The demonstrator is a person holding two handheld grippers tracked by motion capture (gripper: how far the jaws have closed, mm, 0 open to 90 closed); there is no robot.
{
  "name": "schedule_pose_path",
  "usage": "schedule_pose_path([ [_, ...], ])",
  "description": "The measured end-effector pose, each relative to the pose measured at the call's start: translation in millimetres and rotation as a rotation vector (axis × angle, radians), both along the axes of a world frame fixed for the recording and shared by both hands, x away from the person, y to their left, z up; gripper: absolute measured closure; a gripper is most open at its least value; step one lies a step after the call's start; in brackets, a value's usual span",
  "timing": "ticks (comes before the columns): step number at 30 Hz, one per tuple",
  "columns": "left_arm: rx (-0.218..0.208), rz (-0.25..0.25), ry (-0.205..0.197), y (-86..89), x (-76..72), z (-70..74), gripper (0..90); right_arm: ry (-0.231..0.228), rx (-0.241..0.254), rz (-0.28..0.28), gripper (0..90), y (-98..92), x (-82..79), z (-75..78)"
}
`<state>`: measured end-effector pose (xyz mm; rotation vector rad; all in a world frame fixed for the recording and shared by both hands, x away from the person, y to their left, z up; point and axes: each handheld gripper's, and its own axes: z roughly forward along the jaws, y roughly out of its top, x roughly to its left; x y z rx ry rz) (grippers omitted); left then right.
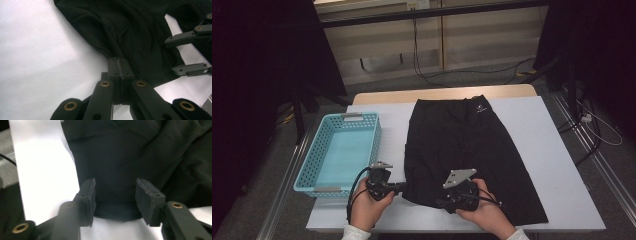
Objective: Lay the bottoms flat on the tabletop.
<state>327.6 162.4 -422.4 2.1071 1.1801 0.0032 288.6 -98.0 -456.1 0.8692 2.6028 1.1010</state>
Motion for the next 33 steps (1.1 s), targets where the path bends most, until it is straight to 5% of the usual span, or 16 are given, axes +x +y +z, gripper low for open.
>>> schedule_pose_path([
  [14, 0.006, 0.014, 0.000, 1.3, 1.3, 0.8, 90.0, -0.020, -0.021, 0.071, 42.3, 8.5, -3.8, -0.8],
  [20, 0.003, 0.023, 0.004, 2.5, 1.8, 0.6, 90.0, -0.042, -0.014, 0.117, 74.9, 15.3, -7.5, 0.3],
  [24, -0.001, 0.015, 0.011, 1.4, 2.1, 1.0, 90.0, -0.055, -0.041, 0.105, 88.5, 14.5, -7.5, 2.2],
  [30, -0.003, 0.014, 0.015, 2.3, 3.0, 2.3, 89.7, -0.022, -0.040, 0.149, 89.5, 10.2, -9.0, 3.8],
  [33, -0.011, 0.019, -0.003, 1.5, 3.6, 1.7, 75.7, -0.004, -0.033, 0.171, 89.8, 9.1, -10.2, 4.3],
])
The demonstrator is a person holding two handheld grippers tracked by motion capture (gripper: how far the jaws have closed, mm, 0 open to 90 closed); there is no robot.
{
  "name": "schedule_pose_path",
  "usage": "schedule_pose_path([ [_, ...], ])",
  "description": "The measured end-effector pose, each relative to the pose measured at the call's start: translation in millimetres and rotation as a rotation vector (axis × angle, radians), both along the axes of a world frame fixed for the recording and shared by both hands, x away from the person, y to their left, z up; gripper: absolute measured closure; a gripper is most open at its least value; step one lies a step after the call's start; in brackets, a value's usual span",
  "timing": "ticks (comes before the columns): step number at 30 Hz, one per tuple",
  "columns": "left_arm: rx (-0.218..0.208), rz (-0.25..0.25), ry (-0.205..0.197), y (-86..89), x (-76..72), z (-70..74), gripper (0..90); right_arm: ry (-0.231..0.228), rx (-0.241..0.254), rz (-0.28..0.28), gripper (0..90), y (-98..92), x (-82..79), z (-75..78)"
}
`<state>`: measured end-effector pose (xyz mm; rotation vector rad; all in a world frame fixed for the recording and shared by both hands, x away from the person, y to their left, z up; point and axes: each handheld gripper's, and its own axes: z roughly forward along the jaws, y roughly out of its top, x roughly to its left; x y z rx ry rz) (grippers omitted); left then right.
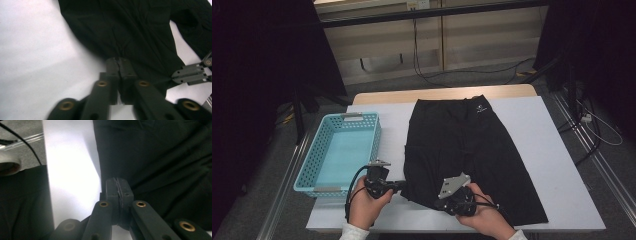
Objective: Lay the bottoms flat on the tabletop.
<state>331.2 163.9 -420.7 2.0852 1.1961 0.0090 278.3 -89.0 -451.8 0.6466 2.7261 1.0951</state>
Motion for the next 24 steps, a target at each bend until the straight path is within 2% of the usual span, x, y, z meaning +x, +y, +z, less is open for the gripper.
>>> schedule_pose_path([
  [2, 0.000, 0.019, -0.027, -0.9, 1.4, -2.2, 68.9, 0.008, -0.006, 0.006, 89.8, -0.5, -0.9, 0.7],
  [5, 0.025, 0.031, -0.058, -2.2, 3.9, -5.6, 56.4, 0.013, -0.006, 0.013, 89.8, -1.7, -0.6, 0.6],
  [7, 0.022, 0.029, -0.058, -3.1, 4.8, -7.3, 54.8, 0.014, -0.005, 0.023, 89.9, -2.1, -0.7, 0.7],
  [9, 0.059, 0.030, -0.069, -6.0, 7.1, -13.5, 49.3, 0.013, -0.004, 0.009, 89.2, -3.5, 0.0, 0.4],
  [11, 0.058, 0.027, -0.054, -6.0, 7.9, -16.2, 48.7, -0.010, -0.009, -0.023, 89.2, -4.9, 1.3, -0.1],
  [12, 0.061, 0.028, -0.057, -5.8, 7.9, -16.7, 48.8, -0.017, -0.010, -0.027, 89.2, -6.0, 2.6, -0.1],
  [14, 0.067, 0.030, -0.064, -5.6, 8.1, -16.9, 47.4, -0.036, -0.019, -0.068, 89.3, -8.2, 4.0, 0.0],
  [17, 0.070, 0.039, -0.070, -5.1, 8.9, -17.4, 48.9, -0.011, -0.001, -0.097, 89.0, -12.5, 6.5, -1.0],
  [19, 0.075, 0.044, -0.069, -5.3, 9.7, -19.6, 51.6, -0.011, -0.003, -0.093, 88.9, -13.0, 6.5, -0.8],
  [21, 0.078, 0.048, -0.068, -6.5, 12.7, -23.1, 60.2, -0.017, -0.004, -0.088, 88.4, -12.2, 6.4, -1.1],
  [24, 0.081, 0.059, -0.092, -8.7, 16.7, -24.3, 74.2, -0.019, -0.001, -0.085, 87.8, -10.6, 6.1, -1.4],
])
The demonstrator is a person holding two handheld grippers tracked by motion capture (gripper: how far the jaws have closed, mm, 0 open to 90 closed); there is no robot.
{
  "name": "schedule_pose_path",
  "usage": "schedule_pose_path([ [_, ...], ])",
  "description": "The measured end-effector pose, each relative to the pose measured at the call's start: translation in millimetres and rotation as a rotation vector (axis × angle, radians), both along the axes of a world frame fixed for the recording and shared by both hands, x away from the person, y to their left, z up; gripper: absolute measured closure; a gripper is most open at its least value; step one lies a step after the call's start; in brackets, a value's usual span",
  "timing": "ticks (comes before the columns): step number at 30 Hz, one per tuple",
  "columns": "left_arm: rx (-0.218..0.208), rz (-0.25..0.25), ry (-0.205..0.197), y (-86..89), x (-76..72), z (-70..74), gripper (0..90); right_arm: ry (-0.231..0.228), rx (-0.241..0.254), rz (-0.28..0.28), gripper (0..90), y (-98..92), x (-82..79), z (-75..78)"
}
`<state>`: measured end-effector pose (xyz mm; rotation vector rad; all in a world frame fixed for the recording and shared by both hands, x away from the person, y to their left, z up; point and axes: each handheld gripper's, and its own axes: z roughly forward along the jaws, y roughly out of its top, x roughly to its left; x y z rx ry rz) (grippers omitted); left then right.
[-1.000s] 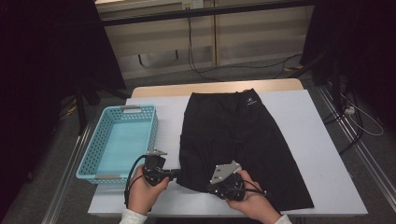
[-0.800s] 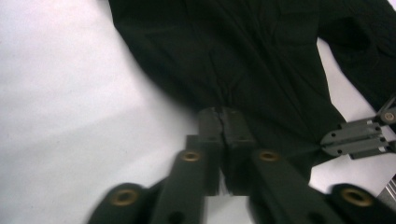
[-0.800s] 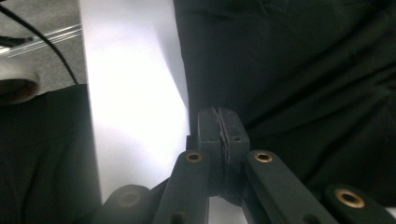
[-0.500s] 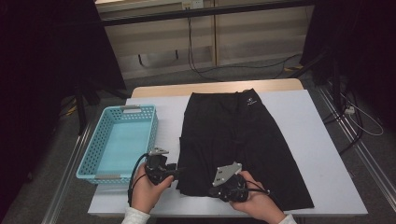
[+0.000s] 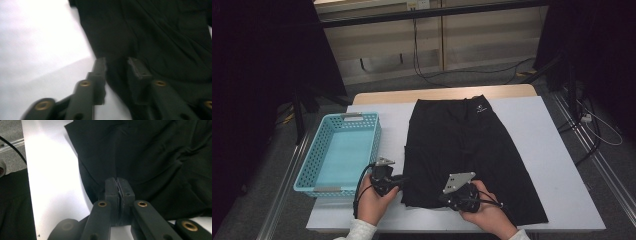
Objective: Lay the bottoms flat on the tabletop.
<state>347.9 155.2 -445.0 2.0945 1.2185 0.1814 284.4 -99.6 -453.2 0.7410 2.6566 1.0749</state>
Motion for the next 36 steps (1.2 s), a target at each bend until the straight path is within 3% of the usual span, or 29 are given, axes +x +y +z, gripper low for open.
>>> schedule_pose_path([
  [3, -0.008, -0.021, 0.025, -7.6, 6.6, -0.3, 89.0, 0.001, -0.002, 0.002, 87.6, 0.6, -0.3, 0.1],
  [9, -0.057, -0.036, -0.027, -15.6, 13.4, 6.8, 89.5, 0.003, 0.001, 0.010, 87.6, 0.5, -1.0, 0.1],
  [14, -0.055, -0.045, -0.018, -16.7, 16.1, -4.4, 80.5, 0.005, -0.002, 0.014, 87.3, 0.8, -1.7, 0.3],
  [16, -0.059, -0.056, -0.016, -13.6, 12.7, -0.9, 68.8, 0.007, -0.004, 0.014, 87.3, 0.0, -2.0, 0.8],
  [20, -0.029, -0.030, -0.044, -8.0, 6.3, 4.5, 57.9, 0.010, -0.009, 0.039, 88.2, -0.4, -2.6, 1.1],
  [21, -0.029, -0.029, -0.035, -5.9, 5.6, 3.7, 56.7, 0.013, -0.009, 0.039, 88.2, 0.2, -3.3, 1.3],
  [24, -0.024, -0.025, 0.006, -2.8, 5.1, -2.6, 59.1, 0.011, -0.015, 0.046, 88.0, 1.8, -4.2, 1.8],
  [27, -0.034, -0.026, 0.020, -1.9, 5.2, -3.9, 67.3, 0.011, -0.013, 0.045, 87.4, 2.6, -3.1, 1.7],
  [32, -0.062, -0.021, 0.056, -5.4, 6.5, -5.6, 87.5, -0.020, 0.017, 0.033, 65.5, 7.9, -2.8, 3.0],
  [34, -0.057, -0.019, 0.061, -6.9, 7.3, -4.6, 88.4, -0.033, 0.028, 0.036, 53.6, 14.3, -3.3, 3.5],
  [36, -0.063, -0.013, 0.061, -6.9, 7.6, -3.8, 88.7, -0.040, 0.034, 0.033, 50.8, 18.4, -3.3, 3.2],
])
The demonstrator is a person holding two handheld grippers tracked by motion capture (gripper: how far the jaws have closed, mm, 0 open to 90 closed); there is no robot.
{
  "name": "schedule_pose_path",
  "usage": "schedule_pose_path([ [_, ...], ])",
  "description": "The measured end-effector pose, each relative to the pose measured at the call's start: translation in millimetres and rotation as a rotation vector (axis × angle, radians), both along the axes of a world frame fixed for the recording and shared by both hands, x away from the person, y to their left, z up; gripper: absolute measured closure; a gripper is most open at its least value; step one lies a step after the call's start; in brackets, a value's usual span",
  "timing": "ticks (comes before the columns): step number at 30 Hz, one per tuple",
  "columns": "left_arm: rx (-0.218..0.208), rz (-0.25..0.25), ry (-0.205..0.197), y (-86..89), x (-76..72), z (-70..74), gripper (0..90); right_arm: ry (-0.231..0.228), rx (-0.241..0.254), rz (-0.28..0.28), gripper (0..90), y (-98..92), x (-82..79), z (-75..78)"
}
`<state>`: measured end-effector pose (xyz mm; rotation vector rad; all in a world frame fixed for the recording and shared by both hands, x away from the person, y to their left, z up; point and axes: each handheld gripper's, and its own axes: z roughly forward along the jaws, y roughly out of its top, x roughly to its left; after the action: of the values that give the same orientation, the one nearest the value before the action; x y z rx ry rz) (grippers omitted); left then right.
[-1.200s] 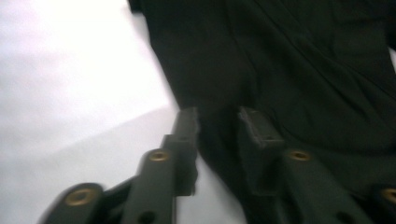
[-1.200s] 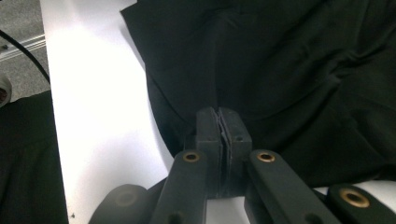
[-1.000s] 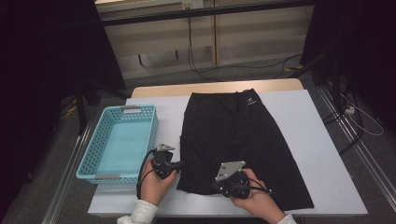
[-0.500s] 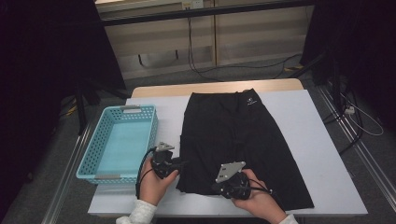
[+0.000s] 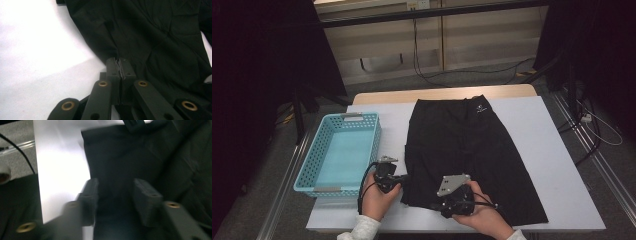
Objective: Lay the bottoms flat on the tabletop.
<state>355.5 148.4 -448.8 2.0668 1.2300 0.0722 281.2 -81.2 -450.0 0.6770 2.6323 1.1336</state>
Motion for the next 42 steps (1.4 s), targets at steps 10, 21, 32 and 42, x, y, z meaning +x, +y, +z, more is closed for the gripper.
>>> schedule_pose_path([
  [10, -0.043, 0.024, -0.005, 7.7, -2.3, 10.7, 88.6, 0.000, 0.000, -0.022, 70.4, 26.1, 11.1, -9.0],
  [21, -0.041, 0.013, -0.041, 9.1, -0.9, 13.9, 74.3, 0.068, 0.035, 0.028, 89.2, 22.0, 6.5, -6.0],
  [32, 0.010, 0.034, -0.112, 2.2, 4.5, 11.6, 42.7, 0.102, 0.035, 0.084, 89.2, 12.4, -11.5, -3.5],
  [42, 0.014, 0.029, -0.112, 1.4, 5.2, 10.4, 34.9, 0.122, 0.051, 0.065, 89.2, 12.1, -9.6, -5.7],
])
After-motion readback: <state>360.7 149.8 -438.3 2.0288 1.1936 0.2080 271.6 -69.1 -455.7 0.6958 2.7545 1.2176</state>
